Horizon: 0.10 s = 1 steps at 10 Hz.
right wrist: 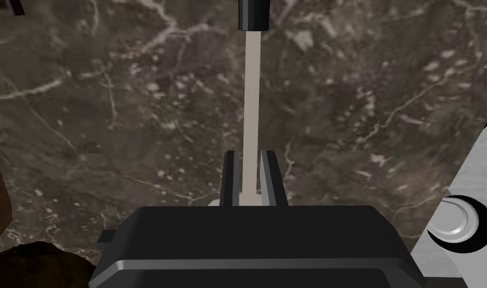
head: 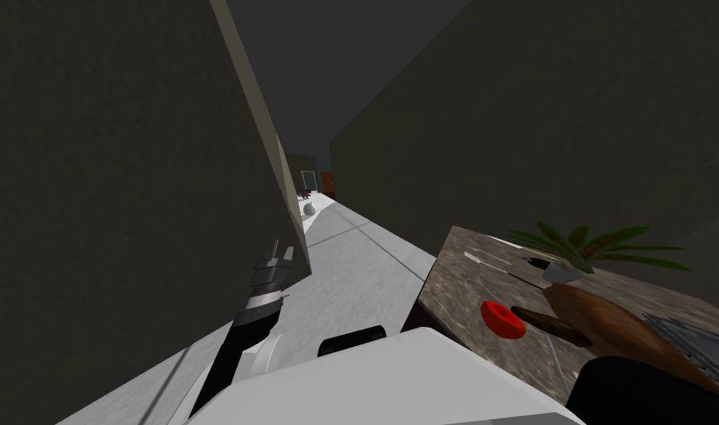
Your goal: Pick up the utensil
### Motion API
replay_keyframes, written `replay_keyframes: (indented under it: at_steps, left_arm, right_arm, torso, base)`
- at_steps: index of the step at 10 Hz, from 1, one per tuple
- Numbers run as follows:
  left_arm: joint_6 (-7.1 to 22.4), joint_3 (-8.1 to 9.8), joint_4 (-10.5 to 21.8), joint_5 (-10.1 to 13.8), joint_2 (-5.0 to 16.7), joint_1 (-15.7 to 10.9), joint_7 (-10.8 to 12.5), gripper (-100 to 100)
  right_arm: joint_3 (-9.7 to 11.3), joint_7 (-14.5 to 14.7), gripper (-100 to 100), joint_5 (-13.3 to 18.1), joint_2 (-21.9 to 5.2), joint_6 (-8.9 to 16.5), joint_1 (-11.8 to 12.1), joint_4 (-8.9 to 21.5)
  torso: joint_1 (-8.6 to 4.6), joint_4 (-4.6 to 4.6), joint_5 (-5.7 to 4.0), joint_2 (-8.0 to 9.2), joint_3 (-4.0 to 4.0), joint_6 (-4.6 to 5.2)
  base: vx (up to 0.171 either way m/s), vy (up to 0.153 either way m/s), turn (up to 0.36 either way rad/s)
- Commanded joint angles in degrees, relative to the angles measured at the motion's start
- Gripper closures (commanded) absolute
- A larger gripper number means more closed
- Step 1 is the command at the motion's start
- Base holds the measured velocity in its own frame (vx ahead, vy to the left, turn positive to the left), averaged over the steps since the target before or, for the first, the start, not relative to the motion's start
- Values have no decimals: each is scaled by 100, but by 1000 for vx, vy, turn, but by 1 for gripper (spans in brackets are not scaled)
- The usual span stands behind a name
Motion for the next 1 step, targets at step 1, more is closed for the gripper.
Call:
replay_keyframes:
  at_steps: [1]
  left_arm:
    - [0,0,0,0,0,0,0,0]
  right_arm:
    - [0,0,0,0,0,0,0,0]
  torso:
    - [0,0,0,0,0,0]
  base:
    - [0,0,0]
